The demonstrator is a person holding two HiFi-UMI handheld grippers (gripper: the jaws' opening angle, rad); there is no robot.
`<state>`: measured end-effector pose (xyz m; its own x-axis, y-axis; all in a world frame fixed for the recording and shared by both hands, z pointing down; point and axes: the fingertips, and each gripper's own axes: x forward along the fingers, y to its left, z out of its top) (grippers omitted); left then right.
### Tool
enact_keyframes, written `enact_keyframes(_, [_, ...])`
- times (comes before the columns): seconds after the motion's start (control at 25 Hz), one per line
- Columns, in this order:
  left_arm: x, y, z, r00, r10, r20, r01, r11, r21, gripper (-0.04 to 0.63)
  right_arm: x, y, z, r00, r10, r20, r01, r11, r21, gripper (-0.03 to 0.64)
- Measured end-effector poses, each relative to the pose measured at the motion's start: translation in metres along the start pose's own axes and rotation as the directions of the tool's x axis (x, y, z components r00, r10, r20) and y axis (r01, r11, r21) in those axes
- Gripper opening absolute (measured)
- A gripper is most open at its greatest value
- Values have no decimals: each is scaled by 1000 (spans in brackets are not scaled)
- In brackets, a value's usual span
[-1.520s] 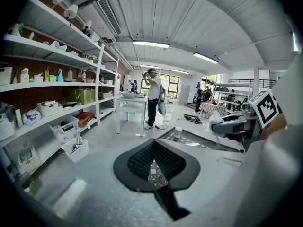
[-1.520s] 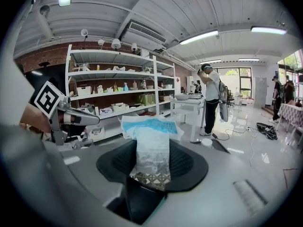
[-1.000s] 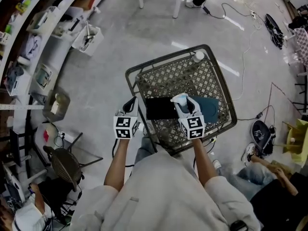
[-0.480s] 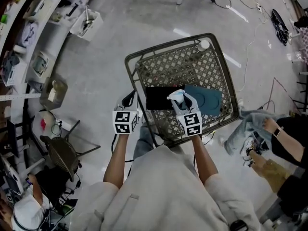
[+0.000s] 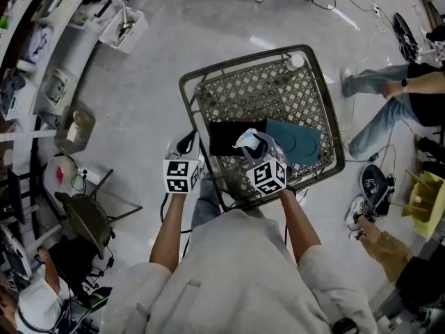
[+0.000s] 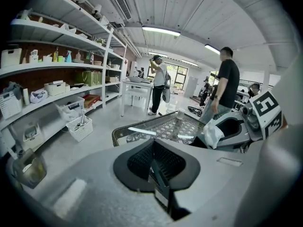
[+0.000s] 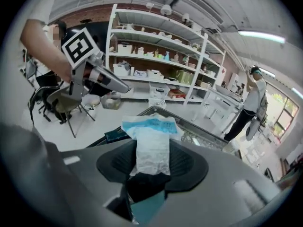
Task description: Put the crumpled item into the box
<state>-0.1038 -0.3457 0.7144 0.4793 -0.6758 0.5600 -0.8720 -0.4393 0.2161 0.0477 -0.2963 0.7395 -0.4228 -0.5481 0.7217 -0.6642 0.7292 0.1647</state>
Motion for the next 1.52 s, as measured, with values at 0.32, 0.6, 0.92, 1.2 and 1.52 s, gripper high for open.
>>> enact_keyframes(0.32, [3, 3, -2, 1000, 9, 2, -9, 1000, -9, 3, 23, 24, -16, 992, 58, -115, -97, 925, -367, 176])
enact_keyframes(0.6, [3, 3, -5, 1000, 13, -7, -13, 1000, -21, 3, 43, 33, -26, 976, 86, -199, -173, 865, -471, 176])
enact_keyframes(0.92, [5, 10, -10, 1000, 20, -12, -21, 999, -27, 3, 83, 41, -44, 944, 141, -299, -267, 859, -437, 176])
enact_keyframes(1.2, [2, 21, -12, 999, 30, -19, -31, 999, -33, 3, 110, 49, -69, 893, 166, -418, -341, 857, -387, 176])
enact_keyframes(1.52, [-7, 32, -15, 999, 45, -16, -46, 998, -36, 3, 121, 56, -82, 858, 191, -478, -388, 850, -357, 181])
